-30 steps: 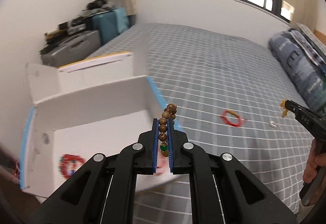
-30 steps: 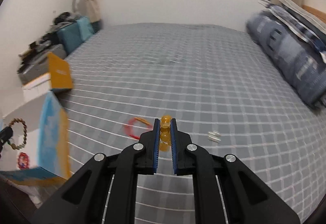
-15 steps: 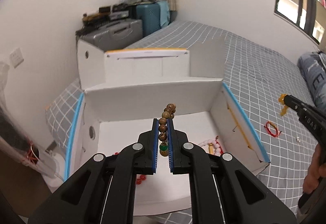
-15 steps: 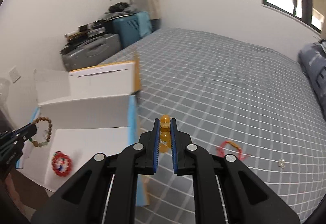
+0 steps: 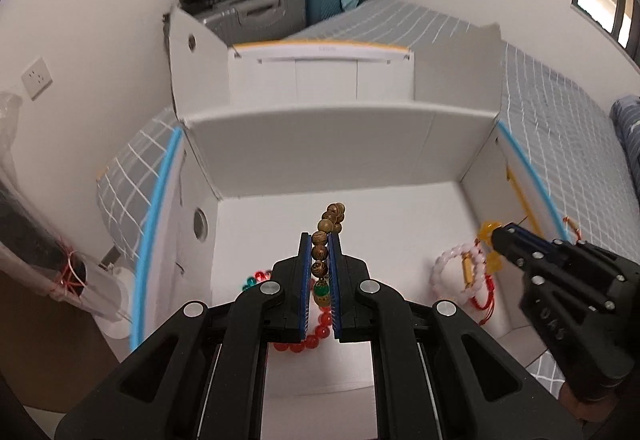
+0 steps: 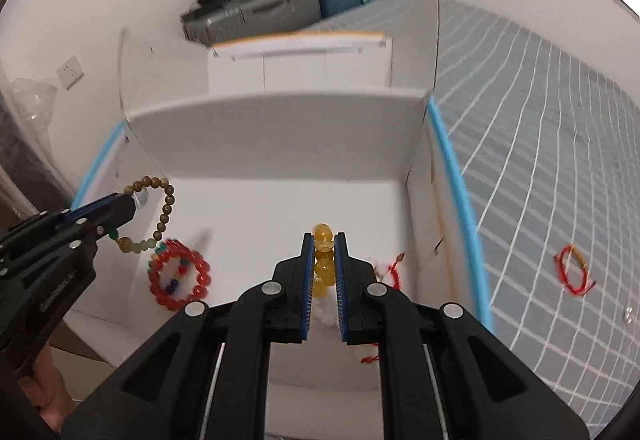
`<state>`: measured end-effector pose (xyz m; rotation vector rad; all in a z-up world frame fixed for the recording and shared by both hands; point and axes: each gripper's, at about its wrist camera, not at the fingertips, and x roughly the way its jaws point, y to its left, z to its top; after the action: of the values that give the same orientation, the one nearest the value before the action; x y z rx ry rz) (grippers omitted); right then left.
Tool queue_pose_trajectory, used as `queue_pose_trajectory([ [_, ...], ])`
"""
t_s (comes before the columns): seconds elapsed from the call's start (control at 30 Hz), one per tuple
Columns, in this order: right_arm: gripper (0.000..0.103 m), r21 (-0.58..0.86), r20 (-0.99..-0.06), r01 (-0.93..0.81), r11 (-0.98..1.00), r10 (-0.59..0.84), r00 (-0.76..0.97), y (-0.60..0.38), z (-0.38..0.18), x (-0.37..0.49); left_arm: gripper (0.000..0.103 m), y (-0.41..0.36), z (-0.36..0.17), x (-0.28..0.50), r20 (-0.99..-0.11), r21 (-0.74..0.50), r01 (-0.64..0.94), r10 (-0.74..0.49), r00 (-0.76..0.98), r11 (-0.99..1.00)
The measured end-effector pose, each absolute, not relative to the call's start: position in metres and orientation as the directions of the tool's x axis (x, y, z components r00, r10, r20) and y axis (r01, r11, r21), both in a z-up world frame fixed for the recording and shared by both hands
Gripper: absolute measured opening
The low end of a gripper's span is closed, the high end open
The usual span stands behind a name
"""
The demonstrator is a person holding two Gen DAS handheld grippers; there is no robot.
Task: Organize jewelry
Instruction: 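Lower both bracelets into the box and open both tools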
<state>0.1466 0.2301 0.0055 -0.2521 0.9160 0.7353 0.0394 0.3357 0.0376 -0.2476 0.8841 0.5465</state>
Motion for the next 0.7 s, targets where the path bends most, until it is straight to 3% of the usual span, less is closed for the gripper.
queue_pose_trajectory([
  [0.57, 0.012, 0.049, -0.831, -0.657, 0.753, 0.396, 0.391, 0.242, -0.017, 0.15, 0.012, 0.348, 0.011, 0.045, -0.831, 0.031, -0.582, 0.344, 0.437, 0.813],
  [0.6, 0.02, 0.054, -0.826, -0.654, 0.755, 0.401, 0.395, 0.241, -0.015, 0.15, 0.017, 0.349, 0.01, 0.044, -0.833, 0.029, -0.582, 0.341, 0.436, 0.813],
  [0.63, 0.034, 0.06, -0.82, -0.651, 0.757, 0.409, 0.4, 0.24, -0.013, 0.149, 0.03, 0.35, 0.01, 0.043, -0.832, 0.022, -0.585, 0.339, 0.439, 0.811],
  [0.67, 0.039, 0.069, -0.803, -0.648, 0.758, 0.428, 0.414, 0.237, -0.008, 0.146, 0.037, 0.35, 0.01, 0.041, -0.828, 0.017, -0.587, 0.341, 0.446, 0.809],
  [0.7, 0.047, 0.071, -0.785, -0.647, 0.759, 0.442, 0.433, 0.233, -0.003, 0.143, 0.038, 0.35, 0.012, 0.04, -0.823, 0.017, -0.587, 0.344, 0.452, 0.81],
])
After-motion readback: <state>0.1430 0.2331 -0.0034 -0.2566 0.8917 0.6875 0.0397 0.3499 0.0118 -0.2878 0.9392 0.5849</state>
